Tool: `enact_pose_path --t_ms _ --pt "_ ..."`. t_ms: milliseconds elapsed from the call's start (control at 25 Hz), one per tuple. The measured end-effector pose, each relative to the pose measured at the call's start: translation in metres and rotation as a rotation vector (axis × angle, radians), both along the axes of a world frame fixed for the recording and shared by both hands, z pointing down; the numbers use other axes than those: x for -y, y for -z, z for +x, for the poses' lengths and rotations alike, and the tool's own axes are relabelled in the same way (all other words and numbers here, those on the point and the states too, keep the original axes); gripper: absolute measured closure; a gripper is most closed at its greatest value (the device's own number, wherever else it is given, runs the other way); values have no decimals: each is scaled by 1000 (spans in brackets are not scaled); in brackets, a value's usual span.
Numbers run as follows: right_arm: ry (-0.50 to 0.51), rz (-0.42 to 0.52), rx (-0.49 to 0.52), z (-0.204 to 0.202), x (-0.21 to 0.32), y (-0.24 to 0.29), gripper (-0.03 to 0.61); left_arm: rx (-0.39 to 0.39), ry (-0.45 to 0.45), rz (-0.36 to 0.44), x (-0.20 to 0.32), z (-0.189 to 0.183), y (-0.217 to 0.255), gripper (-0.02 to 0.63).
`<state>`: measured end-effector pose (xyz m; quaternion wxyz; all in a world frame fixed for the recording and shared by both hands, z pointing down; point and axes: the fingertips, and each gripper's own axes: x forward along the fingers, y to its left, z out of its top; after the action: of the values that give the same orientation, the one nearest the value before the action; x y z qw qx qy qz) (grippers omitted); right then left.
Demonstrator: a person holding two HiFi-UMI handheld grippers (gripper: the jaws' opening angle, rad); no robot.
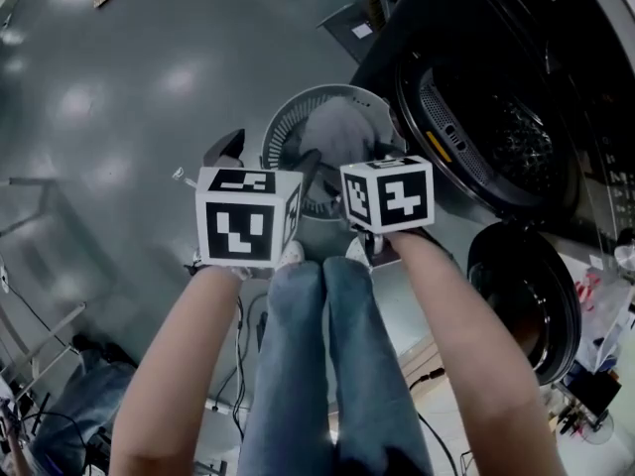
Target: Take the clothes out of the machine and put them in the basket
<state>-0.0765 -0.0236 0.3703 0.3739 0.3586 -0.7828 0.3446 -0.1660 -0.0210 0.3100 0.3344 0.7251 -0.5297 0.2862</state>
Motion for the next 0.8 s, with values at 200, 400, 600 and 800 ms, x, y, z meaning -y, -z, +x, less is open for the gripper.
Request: enact_pose_path --t_ms 200,400,600,800 --pt "-18 -27 -18 12 0 -19 100 -3 -4 -35 -8 4 -18 187" --pt "-40 -46 -32 24 -7 -14 100 4 -3 -37 -12 3 -12 187" --pt "-69 -20 -34 34 -12 25 100 29 -13 -19 -23 3 15 187" --pt "-92 -1 -30 40 -21 84 100 41 -23 7 -28 2 62 187"
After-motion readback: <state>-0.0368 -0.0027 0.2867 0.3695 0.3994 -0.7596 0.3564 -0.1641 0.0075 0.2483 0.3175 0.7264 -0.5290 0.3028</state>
